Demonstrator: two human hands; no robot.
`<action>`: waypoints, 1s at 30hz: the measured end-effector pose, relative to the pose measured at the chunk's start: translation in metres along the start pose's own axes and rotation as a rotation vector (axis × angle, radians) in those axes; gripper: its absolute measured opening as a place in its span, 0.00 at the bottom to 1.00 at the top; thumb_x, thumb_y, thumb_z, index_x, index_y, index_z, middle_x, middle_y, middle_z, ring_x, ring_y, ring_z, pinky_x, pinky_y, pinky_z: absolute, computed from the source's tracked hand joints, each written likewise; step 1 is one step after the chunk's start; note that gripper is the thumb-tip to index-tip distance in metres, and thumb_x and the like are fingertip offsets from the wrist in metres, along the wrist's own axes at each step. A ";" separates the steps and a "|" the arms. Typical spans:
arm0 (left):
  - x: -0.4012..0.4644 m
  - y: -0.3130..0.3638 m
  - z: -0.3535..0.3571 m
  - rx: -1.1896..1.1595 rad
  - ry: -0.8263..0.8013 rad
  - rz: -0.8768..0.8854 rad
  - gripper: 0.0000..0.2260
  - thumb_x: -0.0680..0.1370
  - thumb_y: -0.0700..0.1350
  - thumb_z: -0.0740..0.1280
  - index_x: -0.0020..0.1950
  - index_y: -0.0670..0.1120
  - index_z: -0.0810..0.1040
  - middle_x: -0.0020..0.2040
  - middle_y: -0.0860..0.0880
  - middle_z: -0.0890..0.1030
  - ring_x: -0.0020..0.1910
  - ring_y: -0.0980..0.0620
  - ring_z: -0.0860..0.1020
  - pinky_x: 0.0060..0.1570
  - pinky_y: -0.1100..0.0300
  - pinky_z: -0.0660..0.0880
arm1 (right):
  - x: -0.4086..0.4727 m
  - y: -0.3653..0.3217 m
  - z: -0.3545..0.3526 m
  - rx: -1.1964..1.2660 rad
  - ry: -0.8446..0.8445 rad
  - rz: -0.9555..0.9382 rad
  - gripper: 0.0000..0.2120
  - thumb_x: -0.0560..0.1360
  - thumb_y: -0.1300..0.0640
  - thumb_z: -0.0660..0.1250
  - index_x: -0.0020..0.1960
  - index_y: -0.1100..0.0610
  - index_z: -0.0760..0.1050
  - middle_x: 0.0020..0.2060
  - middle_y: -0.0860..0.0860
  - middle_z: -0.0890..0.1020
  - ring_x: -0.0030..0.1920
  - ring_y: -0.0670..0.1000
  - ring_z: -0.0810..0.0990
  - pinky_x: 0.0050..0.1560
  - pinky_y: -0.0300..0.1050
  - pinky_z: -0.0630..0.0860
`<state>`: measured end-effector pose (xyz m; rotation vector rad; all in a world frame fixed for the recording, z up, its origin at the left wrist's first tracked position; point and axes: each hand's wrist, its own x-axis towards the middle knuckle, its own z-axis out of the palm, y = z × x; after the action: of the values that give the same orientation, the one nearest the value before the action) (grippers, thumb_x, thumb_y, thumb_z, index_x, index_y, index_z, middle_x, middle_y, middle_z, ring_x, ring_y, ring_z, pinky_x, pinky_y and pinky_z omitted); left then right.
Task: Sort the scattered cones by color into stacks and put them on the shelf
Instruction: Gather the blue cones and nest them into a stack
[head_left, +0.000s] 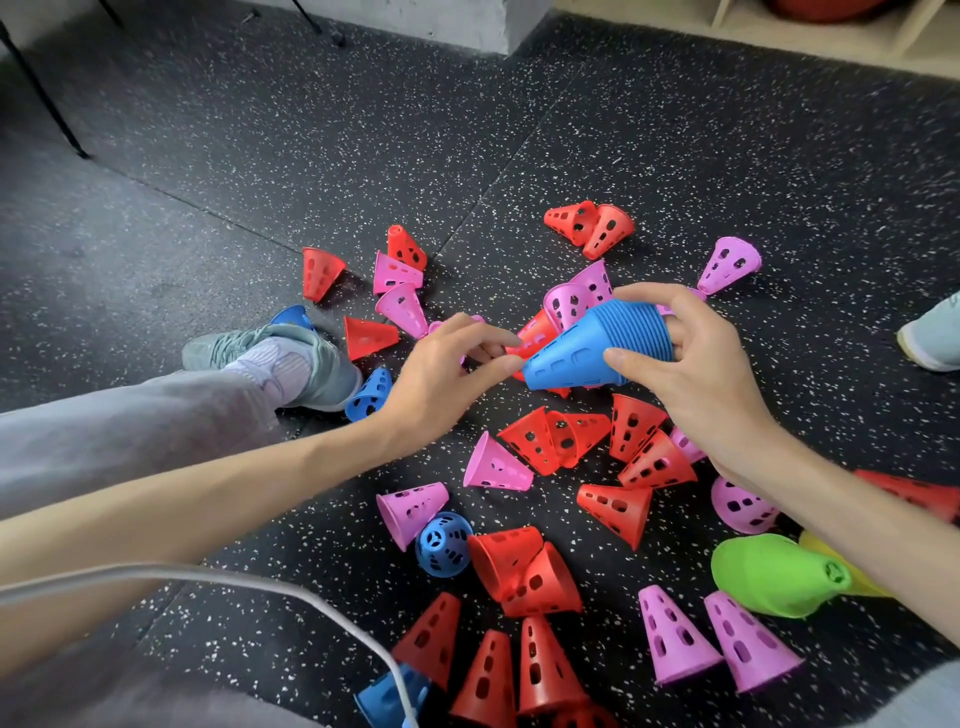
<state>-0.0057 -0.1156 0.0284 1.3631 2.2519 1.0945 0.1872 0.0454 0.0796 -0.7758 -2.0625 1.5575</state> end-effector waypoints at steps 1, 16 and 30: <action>0.003 -0.013 -0.005 0.048 -0.016 -0.012 0.12 0.79 0.51 0.72 0.61 0.51 0.83 0.50 0.54 0.77 0.49 0.62 0.77 0.49 0.73 0.67 | 0.000 0.001 0.000 -0.007 0.002 0.000 0.22 0.75 0.67 0.73 0.64 0.49 0.77 0.51 0.51 0.85 0.44 0.45 0.82 0.44 0.34 0.78; -0.008 -0.109 -0.030 0.383 -0.326 -0.223 0.17 0.76 0.42 0.75 0.65 0.48 0.81 0.54 0.46 0.81 0.50 0.49 0.80 0.56 0.51 0.78 | -0.004 0.009 0.007 -0.071 -0.055 -0.001 0.21 0.74 0.65 0.74 0.62 0.46 0.78 0.55 0.44 0.84 0.52 0.43 0.83 0.52 0.33 0.77; -0.006 -0.043 0.001 -0.126 0.117 -0.169 0.09 0.83 0.53 0.66 0.59 0.50 0.71 0.53 0.56 0.81 0.52 0.53 0.82 0.51 0.50 0.80 | -0.002 0.016 0.006 -0.142 0.076 0.005 0.19 0.74 0.64 0.73 0.60 0.46 0.79 0.55 0.40 0.83 0.56 0.45 0.81 0.60 0.48 0.77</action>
<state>-0.0291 -0.1321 -0.0043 1.0644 2.2868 1.2614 0.1869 0.0432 0.0626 -0.8775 -2.1341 1.3733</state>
